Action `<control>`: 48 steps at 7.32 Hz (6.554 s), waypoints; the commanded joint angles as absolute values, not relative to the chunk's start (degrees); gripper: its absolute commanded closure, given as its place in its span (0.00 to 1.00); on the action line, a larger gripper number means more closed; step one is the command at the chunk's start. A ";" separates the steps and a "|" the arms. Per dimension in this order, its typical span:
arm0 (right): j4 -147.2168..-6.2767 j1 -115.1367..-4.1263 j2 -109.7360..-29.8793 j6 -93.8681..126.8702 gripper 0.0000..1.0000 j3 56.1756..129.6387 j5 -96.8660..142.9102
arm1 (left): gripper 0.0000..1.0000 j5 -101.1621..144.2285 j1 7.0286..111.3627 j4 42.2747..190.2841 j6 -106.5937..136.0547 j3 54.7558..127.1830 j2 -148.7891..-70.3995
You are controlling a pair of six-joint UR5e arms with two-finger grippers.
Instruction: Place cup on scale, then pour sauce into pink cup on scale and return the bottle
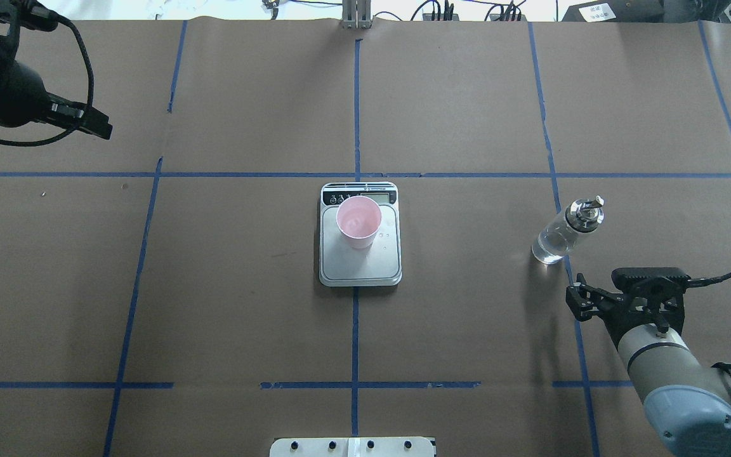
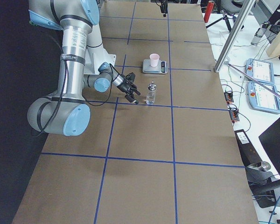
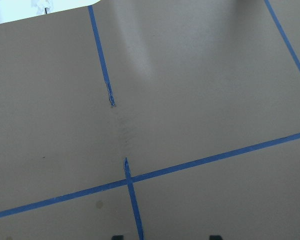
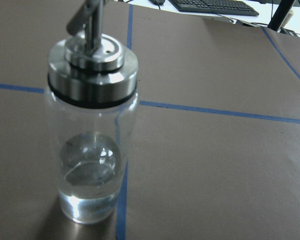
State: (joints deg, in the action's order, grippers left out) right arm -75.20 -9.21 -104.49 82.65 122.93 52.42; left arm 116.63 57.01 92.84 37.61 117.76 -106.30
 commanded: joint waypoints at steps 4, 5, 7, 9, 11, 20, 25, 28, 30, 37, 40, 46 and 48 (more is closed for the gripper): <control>-68.87 -33.40 -105.21 47.19 0.00 120.70 83.83 | 0.35 116.63 57.13 92.81 37.44 117.16 -106.26; -65.16 -40.79 -104.86 41.02 0.00 117.11 91.85 | 0.35 116.63 57.22 92.73 37.44 116.98 -106.17; -64.60 -55.02 -100.66 31.69 0.00 110.34 105.11 | 0.35 117.24 57.65 92.72 36.05 114.62 -106.17; -69.83 -71.91 -92.58 14.77 0.00 98.49 121.23 | 0.35 129.84 66.31 93.07 23.55 105.95 -106.08; -82.11 -81.61 -87.39 4.17 0.00 95.46 126.44 | 0.34 131.66 73.88 92.90 9.21 98.21 -104.86; -98.86 -87.53 -85.51 -3.82 0.00 96.85 132.63 | 0.00 137.02 85.78 92.38 1.74 94.14 -94.49; -102.66 -87.98 -86.39 -3.18 0.00 99.58 130.34 | 0.00 141.65 90.51 93.16 0.70 99.05 -86.77; -90.84 -87.54 -88.42 -2.38 0.00 94.87 130.43 | 0.00 141.68 91.50 93.51 1.05 99.57 -87.71; -92.62 -87.28 -85.78 -2.11 0.00 92.55 131.31 | 0.00 139.85 91.41 93.16 0.88 99.59 -87.46; -92.72 -87.10 -82.35 -2.99 0.00 88.51 132.19 | 0.00 132.98 90.79 86.49 0.35 100.20 -87.45; -92.64 -87.01 -82.27 -2.90 0.00 88.68 132.10 | 0.00 132.98 90.79 87.01 0.70 98.79 -87.01; -92.55 -86.40 -81.74 -2.90 0.00 88.68 132.01 | 0.00 133.15 90.44 87.19 0.35 98.97 -88.59; -92.20 -86.22 -81.22 -2.55 0.00 88.42 131.84 | 0.00 133.07 90.35 87.19 0.35 97.74 -88.07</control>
